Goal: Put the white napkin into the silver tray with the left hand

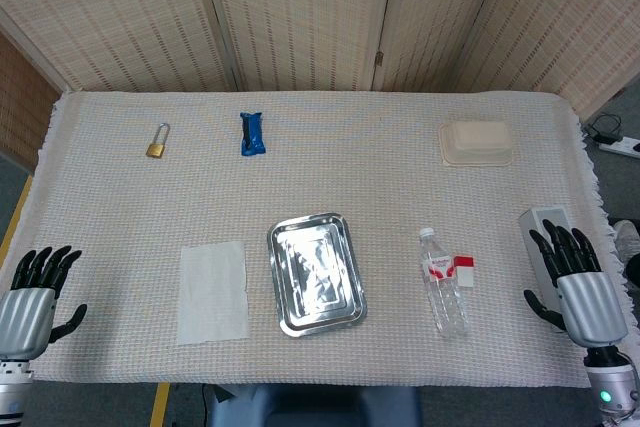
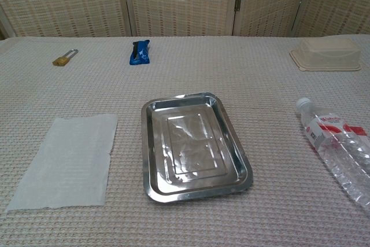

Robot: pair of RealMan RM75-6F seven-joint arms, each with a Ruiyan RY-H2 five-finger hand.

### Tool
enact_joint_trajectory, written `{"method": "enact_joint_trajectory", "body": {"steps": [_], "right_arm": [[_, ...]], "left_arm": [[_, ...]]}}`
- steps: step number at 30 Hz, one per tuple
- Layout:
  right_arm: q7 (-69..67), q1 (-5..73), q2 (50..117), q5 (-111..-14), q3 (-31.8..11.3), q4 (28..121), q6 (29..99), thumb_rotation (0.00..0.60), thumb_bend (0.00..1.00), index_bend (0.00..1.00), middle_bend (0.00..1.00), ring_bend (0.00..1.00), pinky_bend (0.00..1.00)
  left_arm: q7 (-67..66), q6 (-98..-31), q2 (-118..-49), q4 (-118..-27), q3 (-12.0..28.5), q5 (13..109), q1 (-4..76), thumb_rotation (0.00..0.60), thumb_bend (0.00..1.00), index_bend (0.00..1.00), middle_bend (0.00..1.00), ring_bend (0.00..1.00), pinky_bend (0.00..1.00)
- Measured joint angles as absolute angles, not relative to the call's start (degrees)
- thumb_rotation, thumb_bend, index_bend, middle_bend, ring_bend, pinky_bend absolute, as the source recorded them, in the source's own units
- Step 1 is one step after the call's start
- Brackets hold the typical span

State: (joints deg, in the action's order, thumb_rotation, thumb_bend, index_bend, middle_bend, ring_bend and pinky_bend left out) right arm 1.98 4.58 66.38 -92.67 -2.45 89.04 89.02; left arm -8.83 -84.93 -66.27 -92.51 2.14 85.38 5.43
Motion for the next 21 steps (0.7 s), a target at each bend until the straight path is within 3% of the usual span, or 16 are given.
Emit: {"method": "enact_joint_trajectory", "body": {"steps": [10, 12, 13, 15, 18, 21], "right_arm": [[0.2, 3.4, 64.7, -93.8, -2.0, 89.8, 91.6, 0.6, 0.32, 0.0, 0.0, 0.0, 0.0], [0.0, 3.0, 64.3, -94.5, -1.7, 90.1, 92.2, 0.6, 0.32, 0.0, 0.0, 0.0, 0.0], [-0.2, 3.0, 64.1, -94.7, -1.6, 90.1, 92.1, 0.6, 0.32, 0.0, 0.0, 0.0, 0.0], [-1.2, 3.2, 63.8, -95.7, -1.3, 90.0, 92.1, 0.6, 0.32, 0.0, 0.0, 0.0, 0.0], [-2.2, 3.5, 64.0, -97.5, -1.2, 89.4, 92.4, 0.6, 0.32, 0.0, 0.0, 0.0, 0.0], [-1.0, 3.9, 65.4, -97.7, -1.6, 88.5, 92.8, 0.6, 0.32, 0.0, 0.0, 0.0, 0.0]], "left_arm": [[-9.0, -82.5, -67.1, -91.8, 1.9, 86.0, 7.0, 0.6, 0.34, 0.14, 0.15, 0.08, 0.0], [-8.1, -82.5, -67.3, -91.4, 1.6, 87.1, 7.3, 0.6, 0.32, 0.16, 0.18, 0.12, 0.07], [-7.5, -82.5, -67.5, -91.0, 1.6, 87.6, 7.4, 0.6, 0.3, 0.18, 0.24, 0.18, 0.15], [-6.9, -82.7, -68.2, -89.5, 1.5, 88.4, 7.7, 0.6, 0.22, 0.23, 0.51, 0.44, 0.42], [-7.0, -83.6, -70.6, -86.8, 2.1, 88.7, 8.1, 0.6, 0.17, 0.31, 0.85, 0.74, 0.72], [-7.1, -85.2, -73.7, -83.7, 2.9, 89.5, 8.4, 0.6, 0.17, 0.38, 0.98, 0.89, 0.86]]}}
